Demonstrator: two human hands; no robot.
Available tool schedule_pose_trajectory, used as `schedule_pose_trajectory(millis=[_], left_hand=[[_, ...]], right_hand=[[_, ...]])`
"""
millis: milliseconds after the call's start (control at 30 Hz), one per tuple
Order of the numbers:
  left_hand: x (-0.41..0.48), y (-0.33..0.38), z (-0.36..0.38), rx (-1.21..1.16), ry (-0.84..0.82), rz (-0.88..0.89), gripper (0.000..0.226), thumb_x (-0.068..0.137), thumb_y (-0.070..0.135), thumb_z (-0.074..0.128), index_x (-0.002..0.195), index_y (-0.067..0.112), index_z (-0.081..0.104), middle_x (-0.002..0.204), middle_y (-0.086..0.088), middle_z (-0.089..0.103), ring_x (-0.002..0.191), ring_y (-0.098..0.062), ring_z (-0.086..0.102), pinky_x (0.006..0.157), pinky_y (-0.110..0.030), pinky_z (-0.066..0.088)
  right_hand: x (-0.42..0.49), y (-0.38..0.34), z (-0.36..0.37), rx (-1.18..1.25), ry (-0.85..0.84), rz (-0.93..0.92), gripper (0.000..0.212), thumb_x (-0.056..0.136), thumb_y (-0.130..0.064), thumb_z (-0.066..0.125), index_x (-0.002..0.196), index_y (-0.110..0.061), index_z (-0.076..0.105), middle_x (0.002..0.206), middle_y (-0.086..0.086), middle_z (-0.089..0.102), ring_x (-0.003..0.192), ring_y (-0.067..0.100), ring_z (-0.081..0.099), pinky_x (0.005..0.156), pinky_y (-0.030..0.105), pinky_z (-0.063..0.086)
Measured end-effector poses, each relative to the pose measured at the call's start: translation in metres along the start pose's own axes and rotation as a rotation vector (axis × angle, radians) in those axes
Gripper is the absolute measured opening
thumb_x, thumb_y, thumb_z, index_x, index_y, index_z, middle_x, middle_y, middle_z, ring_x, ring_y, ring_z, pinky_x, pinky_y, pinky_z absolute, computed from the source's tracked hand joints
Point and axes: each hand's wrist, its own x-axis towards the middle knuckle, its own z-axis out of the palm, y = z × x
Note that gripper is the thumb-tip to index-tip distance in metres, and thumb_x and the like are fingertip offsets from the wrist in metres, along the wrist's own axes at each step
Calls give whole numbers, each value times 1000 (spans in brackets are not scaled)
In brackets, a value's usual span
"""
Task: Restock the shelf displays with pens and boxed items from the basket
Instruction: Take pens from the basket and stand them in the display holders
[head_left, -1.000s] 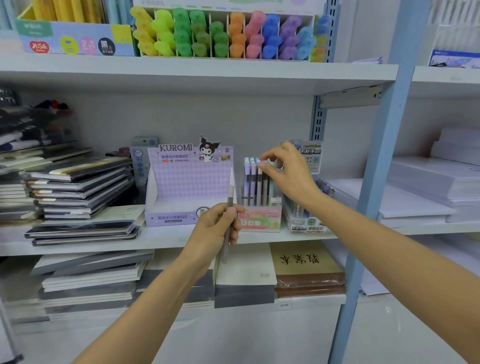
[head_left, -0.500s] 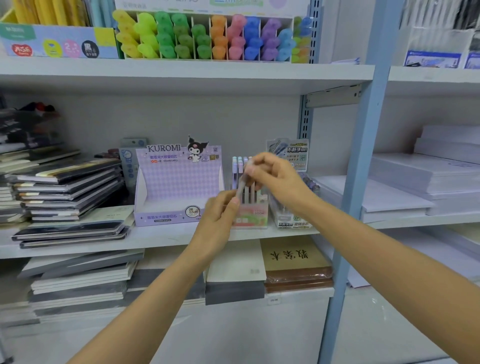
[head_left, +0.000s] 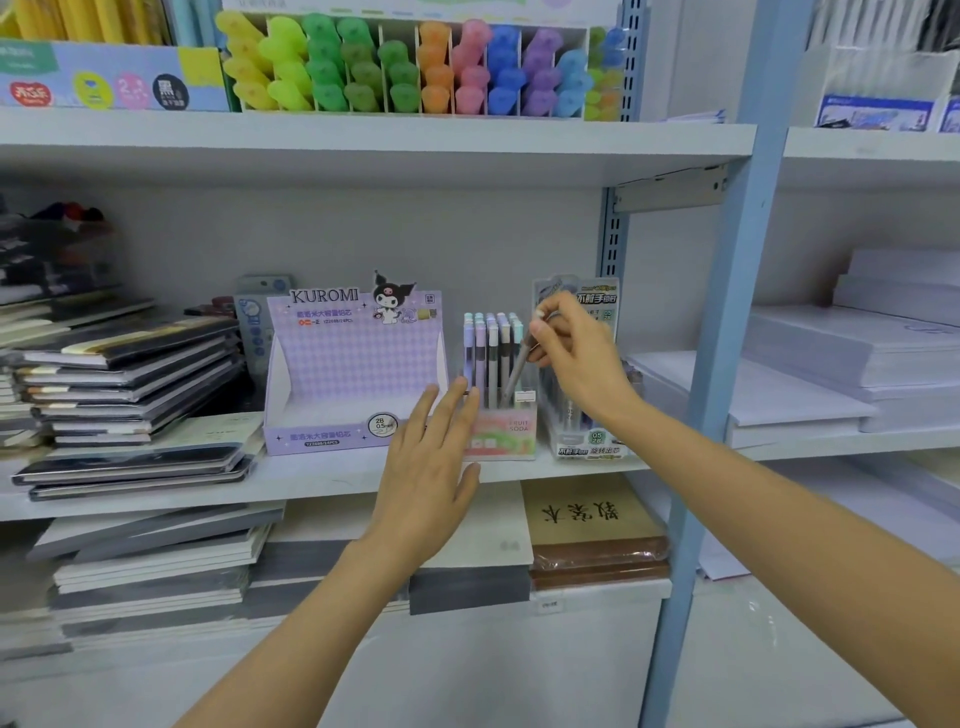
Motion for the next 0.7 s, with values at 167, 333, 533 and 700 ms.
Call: schedule_pose_trajectory(millis=[167,333,533,700], left_hand=[[-3,0,0,6,10,4,75,96,23,52,155,22,7,161,10,-7,150,-22,-3,119,-42,15],[-2,0,0,7,11,8,75,95,22,52,155,21,8,160,10,-7,150,-22,0,118,-41,15],[-3,0,-1,13,17,12,74,95,20,51,155,22,8,163,7,-1,150,-22,1,118,-39,14],[-3,1,-4,-5,14,0,70,97,19,47,154,24,7,163,8,1,150,-20,3,119,-40,14]], right_hand=[[7,-1,-1,-28,-95,-10,5,100,-16,49,98,-12,51,81,4,68,73,14,68,69,23,57],[11,-1,4,-72,-178,-30,6,100,-16,50,105,-16,50,80,8,69,72,17,68,69,27,56],[8,0,18,-201,-22,-110,8,96,-15,57,104,-15,55,92,-2,62,78,12,62,70,29,53],[5,4,21,-339,-43,-87,14,94,-15,61,106,-11,58,102,-5,47,88,8,50,80,25,44]])
